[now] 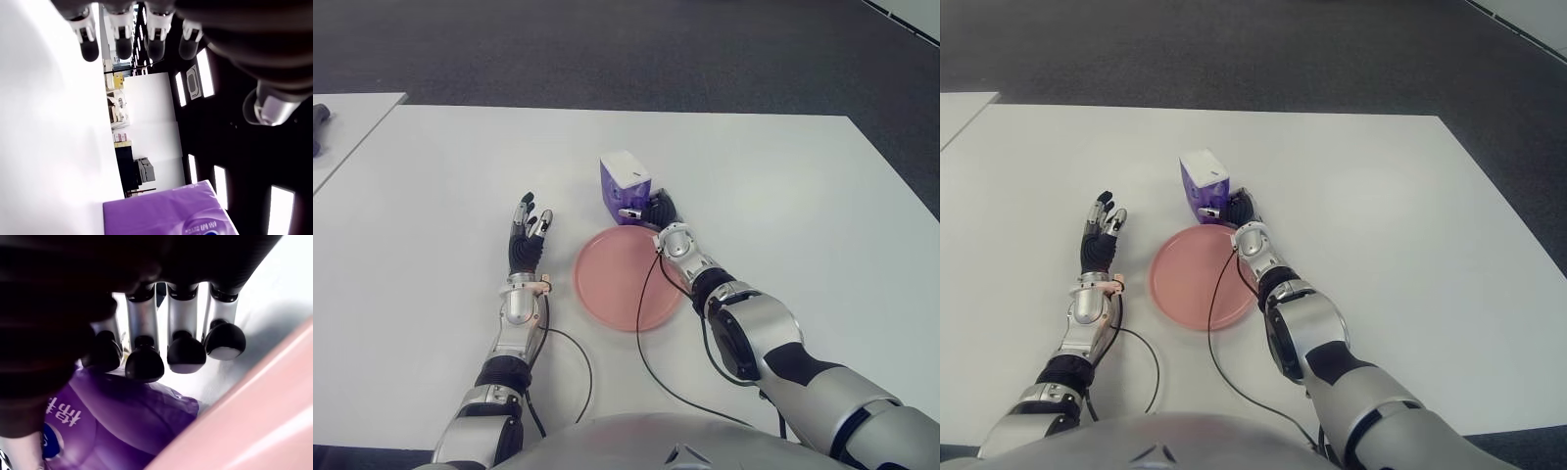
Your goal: Put the tissue paper into the plate.
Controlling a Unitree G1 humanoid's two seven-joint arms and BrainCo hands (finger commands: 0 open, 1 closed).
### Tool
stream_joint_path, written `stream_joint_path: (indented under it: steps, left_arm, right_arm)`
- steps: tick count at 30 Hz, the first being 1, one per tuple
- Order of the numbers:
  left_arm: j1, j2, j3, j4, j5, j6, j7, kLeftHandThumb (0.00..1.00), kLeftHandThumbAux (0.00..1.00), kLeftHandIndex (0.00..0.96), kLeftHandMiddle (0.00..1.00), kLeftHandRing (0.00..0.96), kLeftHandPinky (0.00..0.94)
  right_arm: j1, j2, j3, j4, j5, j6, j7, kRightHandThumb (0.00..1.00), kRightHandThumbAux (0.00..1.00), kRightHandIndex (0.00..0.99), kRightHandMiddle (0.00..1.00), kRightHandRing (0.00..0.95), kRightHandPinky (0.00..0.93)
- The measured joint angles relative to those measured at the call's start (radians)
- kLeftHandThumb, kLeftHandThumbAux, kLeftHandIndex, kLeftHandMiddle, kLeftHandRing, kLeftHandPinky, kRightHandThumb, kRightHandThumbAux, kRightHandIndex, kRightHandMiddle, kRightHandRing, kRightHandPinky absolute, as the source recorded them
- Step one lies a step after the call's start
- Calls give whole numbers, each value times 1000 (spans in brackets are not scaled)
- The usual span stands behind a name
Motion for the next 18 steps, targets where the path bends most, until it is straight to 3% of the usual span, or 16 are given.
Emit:
stream_joint_path:
  steps: [18]
  left_arm:
    - [-13, 1, 1, 22, -2, 1, 0, 0, 381, 0, 0, 0, 0]
  right_arm:
    - [18, 1, -56, -8, 54, -37, 29, 981, 688, 879, 900, 881, 876]
